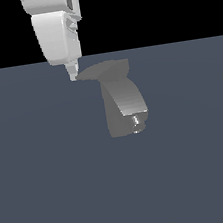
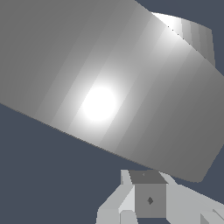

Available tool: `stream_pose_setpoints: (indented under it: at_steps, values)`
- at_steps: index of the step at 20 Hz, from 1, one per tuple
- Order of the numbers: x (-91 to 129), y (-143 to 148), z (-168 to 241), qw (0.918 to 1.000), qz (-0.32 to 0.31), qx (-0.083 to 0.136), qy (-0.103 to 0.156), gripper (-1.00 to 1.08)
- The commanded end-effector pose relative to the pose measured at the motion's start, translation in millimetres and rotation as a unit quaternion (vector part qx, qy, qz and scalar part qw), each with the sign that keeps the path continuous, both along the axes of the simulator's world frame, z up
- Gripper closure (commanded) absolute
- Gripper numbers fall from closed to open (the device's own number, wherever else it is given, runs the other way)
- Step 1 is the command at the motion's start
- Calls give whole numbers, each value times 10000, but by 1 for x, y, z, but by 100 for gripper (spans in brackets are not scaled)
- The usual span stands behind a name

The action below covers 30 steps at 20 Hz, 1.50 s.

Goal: Turn on the faucet by rotating a designated handle.

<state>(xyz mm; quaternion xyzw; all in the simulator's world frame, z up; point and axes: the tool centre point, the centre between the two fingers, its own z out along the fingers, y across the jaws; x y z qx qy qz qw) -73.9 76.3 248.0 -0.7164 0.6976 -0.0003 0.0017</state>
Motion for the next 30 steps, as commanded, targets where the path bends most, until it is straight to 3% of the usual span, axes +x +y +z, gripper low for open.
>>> stream_pose_setpoints:
  at_steps: [1,14,16,30]
  values:
    - [-7,-12,0,10000,-60,-7,8,108]
    - [-41,-43,0,10000,-56,-10,13,108]
    - [-38,-37,0,10000,-19,-8,9,108]
    - [-42,-119,0,10000,-45,-9,13,108]
